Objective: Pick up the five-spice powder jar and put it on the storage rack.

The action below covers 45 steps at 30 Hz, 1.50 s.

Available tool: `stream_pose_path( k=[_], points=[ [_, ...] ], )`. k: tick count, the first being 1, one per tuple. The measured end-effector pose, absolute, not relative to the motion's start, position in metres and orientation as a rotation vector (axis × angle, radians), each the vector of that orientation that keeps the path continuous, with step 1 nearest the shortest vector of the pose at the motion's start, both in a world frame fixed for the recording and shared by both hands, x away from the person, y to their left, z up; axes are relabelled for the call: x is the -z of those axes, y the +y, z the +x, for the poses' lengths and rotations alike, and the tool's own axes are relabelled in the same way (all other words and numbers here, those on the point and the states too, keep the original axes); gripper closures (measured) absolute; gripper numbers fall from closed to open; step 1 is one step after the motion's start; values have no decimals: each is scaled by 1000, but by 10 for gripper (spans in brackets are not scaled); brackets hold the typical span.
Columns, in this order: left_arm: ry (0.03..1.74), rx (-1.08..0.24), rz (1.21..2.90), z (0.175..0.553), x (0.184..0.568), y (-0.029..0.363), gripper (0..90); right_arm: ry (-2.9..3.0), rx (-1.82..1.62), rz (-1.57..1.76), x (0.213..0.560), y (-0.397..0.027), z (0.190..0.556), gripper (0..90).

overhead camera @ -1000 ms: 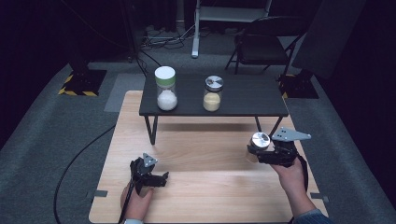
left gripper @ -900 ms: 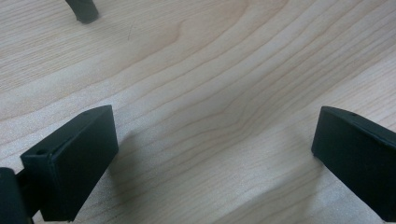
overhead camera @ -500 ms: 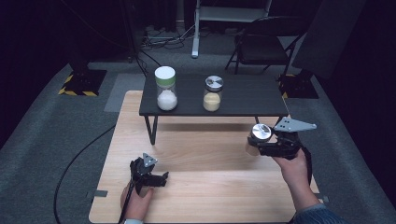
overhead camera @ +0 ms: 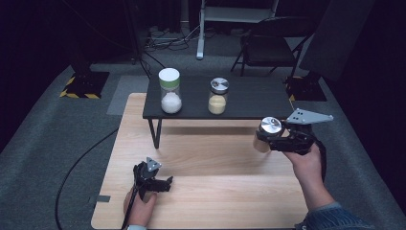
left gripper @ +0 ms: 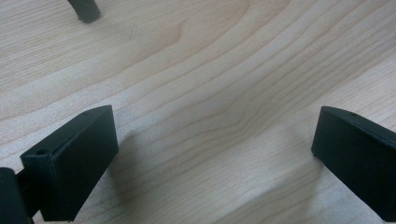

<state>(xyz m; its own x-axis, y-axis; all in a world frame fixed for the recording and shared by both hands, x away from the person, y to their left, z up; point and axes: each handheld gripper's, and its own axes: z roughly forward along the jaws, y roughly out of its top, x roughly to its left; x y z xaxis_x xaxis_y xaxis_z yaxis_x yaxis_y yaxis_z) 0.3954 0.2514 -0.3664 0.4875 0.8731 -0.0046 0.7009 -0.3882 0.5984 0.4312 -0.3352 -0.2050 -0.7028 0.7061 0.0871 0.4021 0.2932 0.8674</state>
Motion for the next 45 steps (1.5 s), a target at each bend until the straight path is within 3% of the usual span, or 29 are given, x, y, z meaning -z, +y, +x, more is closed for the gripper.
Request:
stream_pose_path(
  k=[45],
  points=[
    [1267,-413,2214,393,366,253,3,2182,-1349,1031,166,-343,447,321]
  ],
)
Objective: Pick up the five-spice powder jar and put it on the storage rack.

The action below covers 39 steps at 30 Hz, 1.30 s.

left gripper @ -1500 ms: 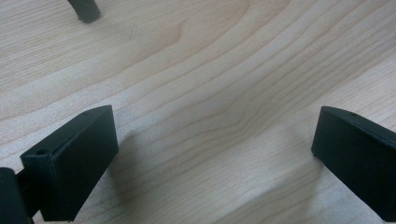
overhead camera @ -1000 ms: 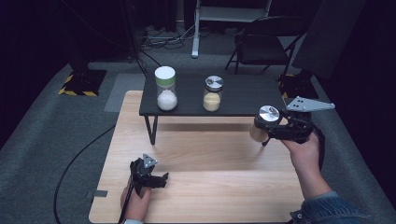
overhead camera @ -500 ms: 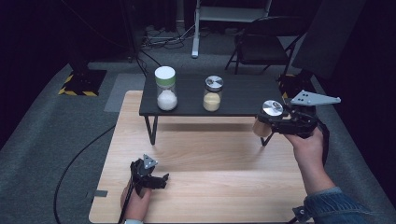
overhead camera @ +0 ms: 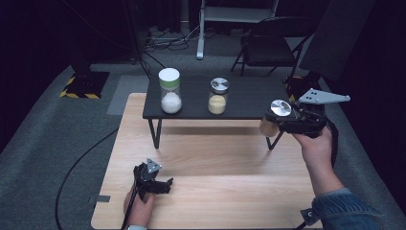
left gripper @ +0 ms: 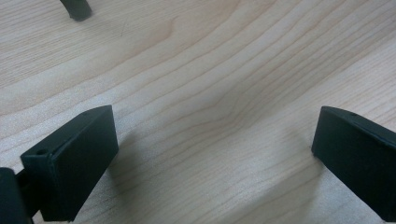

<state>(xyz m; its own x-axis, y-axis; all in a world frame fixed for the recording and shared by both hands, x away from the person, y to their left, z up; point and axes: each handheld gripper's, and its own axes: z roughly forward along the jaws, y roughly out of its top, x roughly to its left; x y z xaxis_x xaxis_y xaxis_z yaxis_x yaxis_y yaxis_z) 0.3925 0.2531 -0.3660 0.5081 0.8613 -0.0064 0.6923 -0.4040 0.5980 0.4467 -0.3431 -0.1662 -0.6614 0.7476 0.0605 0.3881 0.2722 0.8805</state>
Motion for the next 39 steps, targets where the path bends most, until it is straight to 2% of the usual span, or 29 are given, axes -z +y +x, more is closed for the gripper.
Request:
stream_pose_path(
  k=[39],
  points=[
    [1268,-413,2215,393,366,253,3,2164,-1320,1021,153,-315,498,345]
  ],
)
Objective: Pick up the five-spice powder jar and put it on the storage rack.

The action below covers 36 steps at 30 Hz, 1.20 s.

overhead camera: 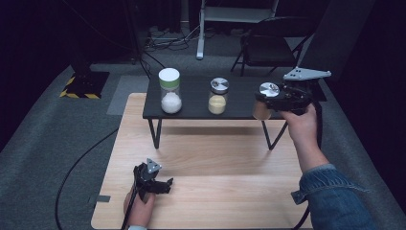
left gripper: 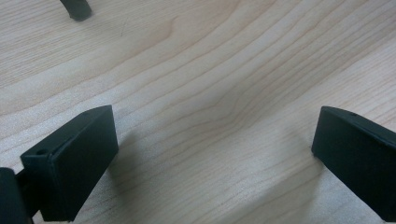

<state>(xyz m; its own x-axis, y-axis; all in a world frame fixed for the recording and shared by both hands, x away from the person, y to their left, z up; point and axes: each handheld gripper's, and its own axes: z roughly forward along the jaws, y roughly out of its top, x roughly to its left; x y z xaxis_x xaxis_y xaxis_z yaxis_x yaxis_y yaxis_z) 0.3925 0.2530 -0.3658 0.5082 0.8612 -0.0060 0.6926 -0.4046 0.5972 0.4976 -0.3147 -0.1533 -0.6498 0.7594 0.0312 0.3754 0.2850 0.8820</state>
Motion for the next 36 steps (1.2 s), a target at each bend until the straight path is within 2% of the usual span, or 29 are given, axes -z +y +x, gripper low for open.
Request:
stream_pose_path(
  k=[36],
  points=[
    [1268,-413,2214,392,366,253,3,2141,-1349,1059,173,-293,535,344]
  ],
)
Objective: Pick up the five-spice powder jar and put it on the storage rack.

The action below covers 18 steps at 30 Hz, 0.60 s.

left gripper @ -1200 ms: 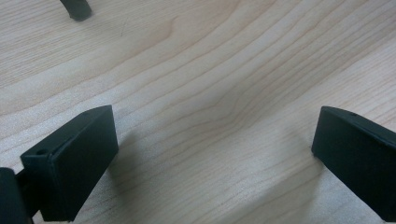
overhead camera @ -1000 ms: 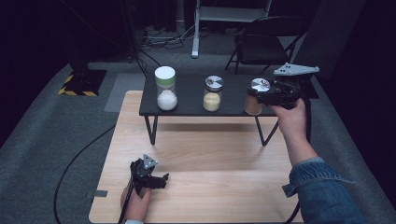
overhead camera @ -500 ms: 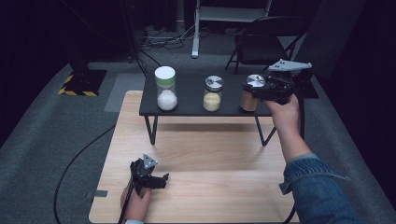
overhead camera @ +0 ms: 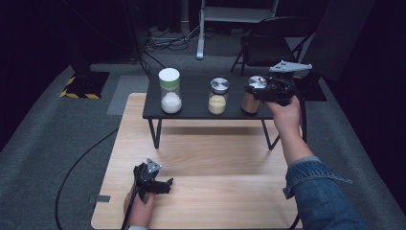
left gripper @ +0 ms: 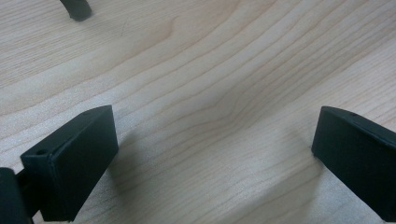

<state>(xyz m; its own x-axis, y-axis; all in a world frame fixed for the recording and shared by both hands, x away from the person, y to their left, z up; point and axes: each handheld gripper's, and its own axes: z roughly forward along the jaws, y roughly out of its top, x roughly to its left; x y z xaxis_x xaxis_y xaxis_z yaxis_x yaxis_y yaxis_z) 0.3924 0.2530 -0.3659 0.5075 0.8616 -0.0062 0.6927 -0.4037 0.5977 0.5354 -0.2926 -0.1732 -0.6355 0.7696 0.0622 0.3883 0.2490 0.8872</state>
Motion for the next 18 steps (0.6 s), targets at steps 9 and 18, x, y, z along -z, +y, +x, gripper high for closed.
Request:
stream_pose_path(
  k=[9,18],
  points=[
    [1268,-413,2214,392,366,253,3,2153,-1341,1073,182,-290,539,344],
    [1268,-413,2214,392,366,253,2,2140,-1372,1064,187,-296,537,246]
  ],
)
